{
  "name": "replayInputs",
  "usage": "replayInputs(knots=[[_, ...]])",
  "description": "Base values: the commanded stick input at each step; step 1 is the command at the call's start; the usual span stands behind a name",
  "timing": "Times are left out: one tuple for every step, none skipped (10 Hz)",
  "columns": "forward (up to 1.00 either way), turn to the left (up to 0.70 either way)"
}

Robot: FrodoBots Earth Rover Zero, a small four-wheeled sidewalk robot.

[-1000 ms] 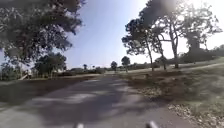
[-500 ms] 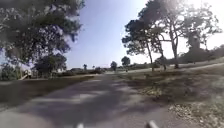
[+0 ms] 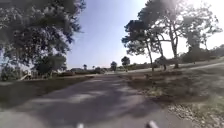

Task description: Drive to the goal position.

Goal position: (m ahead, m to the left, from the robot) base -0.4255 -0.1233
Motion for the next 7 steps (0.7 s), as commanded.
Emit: replayInputs(knots=[[0.11, -0.01], [0.11, -0.01], [0.11, -0.01], [0.11, -0.01], [0.1, -0.01], [0.1, -0.01], [0.1, -0.01]])
